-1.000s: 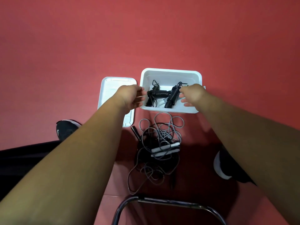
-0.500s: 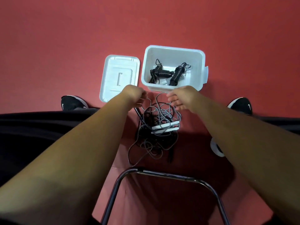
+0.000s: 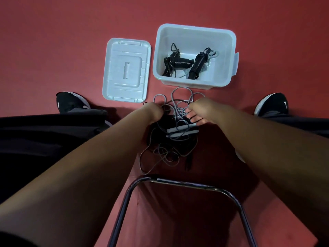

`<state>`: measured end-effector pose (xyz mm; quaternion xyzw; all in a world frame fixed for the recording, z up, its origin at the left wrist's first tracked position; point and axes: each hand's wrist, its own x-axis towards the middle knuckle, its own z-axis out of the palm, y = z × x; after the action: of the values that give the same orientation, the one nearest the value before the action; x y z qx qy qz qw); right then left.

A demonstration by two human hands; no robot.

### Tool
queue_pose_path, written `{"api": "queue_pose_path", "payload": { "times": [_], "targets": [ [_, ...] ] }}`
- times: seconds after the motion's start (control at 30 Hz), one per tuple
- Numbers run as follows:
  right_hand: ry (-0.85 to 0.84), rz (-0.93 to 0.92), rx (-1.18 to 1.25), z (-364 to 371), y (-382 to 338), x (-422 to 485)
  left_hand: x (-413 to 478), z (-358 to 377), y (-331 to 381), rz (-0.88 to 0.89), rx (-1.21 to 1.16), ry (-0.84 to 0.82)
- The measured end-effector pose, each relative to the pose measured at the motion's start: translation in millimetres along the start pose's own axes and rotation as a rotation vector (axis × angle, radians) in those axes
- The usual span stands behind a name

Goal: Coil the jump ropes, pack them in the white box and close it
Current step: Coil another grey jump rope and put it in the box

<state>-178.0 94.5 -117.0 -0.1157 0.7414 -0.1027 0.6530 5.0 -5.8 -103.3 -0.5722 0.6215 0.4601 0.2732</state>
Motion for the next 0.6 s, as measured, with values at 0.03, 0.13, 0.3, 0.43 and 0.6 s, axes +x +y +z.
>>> {"api": "queue_pose_path", "payload": {
  "times": [0.03, 0.13, 0.3, 0.43, 0.6],
  "targets": [
    [0.002, -0.001, 0.002, -1, -1, 1, 4, 0, -2, 0.0, 0.018, -0.014],
    [0.009, -0.009, 0.005, -1, -3, 2, 21, -2, -14, -0.012, 0.003, 0.037],
    [0.016, -0.022, -0.017, -1, -7, -4, 11, -14, -7, -0.077, -0.053, 0.222],
    [0.023, -0.034, -0.006, 0, -15, -17, -10, -25, 5, 0.093, -0.199, 0.129],
    [0.002, -0.134, 0.009, -7, -31, -45, -46, -44, 25, 0.177, -0.526, 0.024]
  ]
}}
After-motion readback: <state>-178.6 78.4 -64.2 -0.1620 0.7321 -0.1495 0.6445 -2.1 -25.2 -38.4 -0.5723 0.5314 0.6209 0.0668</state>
